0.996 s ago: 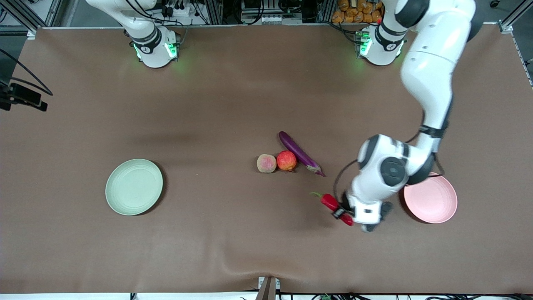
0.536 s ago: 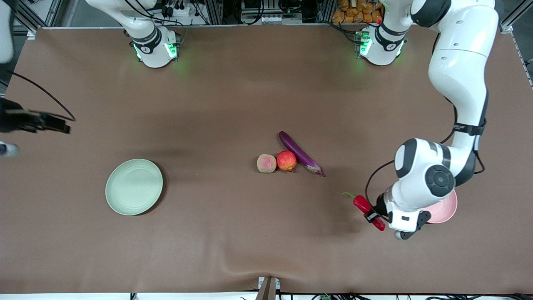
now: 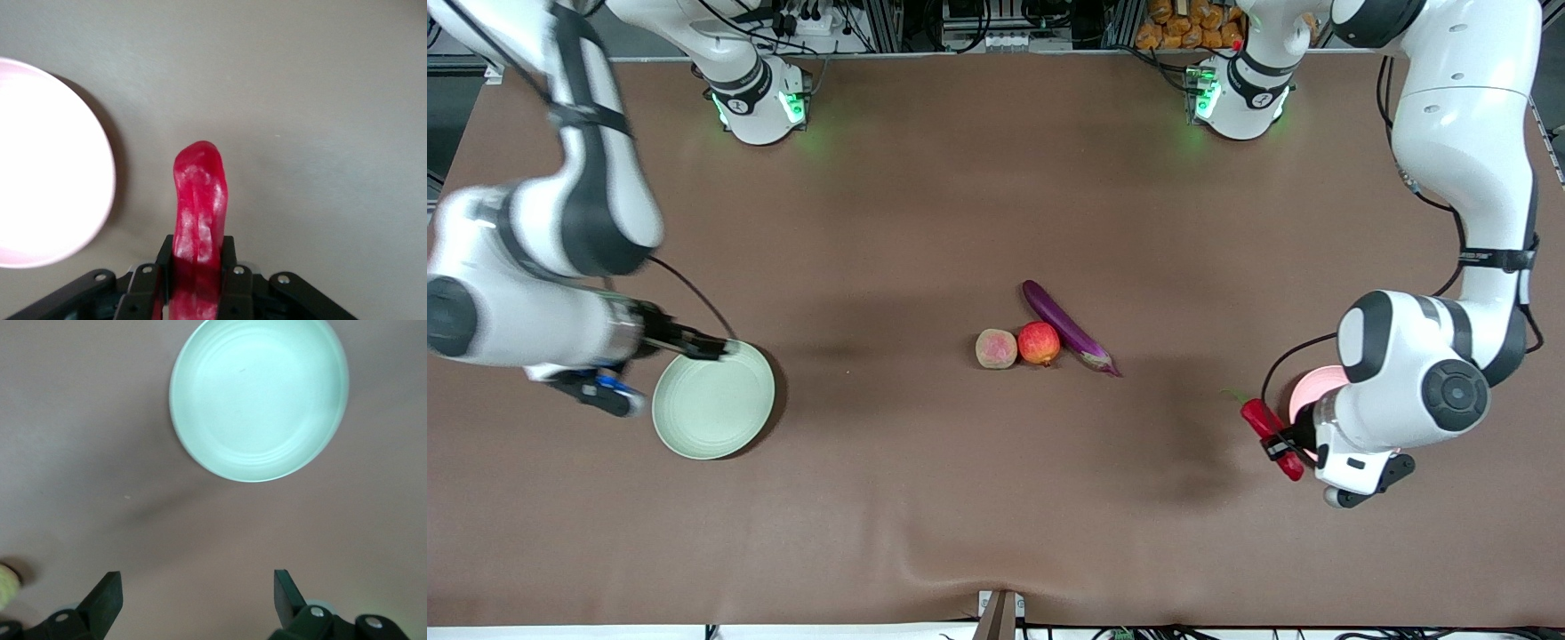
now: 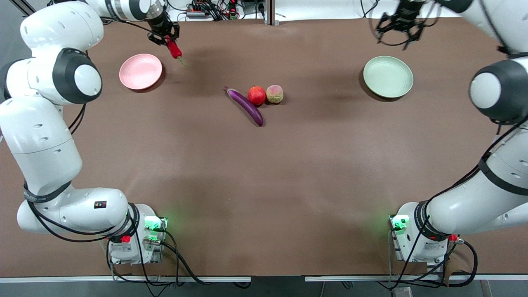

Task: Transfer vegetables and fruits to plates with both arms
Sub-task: 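Carry the pepper toward the pink plate while the right gripper reaches the peach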

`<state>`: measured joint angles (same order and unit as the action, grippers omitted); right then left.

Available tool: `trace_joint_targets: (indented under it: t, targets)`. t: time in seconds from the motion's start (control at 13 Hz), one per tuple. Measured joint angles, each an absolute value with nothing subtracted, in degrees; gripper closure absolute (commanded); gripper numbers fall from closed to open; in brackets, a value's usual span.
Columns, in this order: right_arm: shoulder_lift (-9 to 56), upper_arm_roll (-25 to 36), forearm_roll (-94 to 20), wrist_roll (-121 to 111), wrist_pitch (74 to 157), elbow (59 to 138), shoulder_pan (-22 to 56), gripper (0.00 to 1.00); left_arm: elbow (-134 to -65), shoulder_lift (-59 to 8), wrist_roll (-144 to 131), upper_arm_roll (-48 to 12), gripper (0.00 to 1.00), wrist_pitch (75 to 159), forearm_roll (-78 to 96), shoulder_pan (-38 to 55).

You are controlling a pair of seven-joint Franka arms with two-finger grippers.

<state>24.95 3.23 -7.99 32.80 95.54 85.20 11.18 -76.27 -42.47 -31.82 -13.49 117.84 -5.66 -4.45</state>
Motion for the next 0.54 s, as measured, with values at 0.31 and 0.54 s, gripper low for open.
trace_joint_targets:
  t: [0.31,0.54]
  targets:
    - [31.9,3.1,-14.1,51.4,103.8,85.3,18.2,0.00,-80.1,-42.5,-19.8,-13.1,1.00,117.0,-5.7,-10.4]
    - [36.8,3.1,-20.8,62.0,110.2,85.2,21.9,0.00,-82.3,-42.5,-15.3,-13.1,1.00,117.1,-5.7,-14.0]
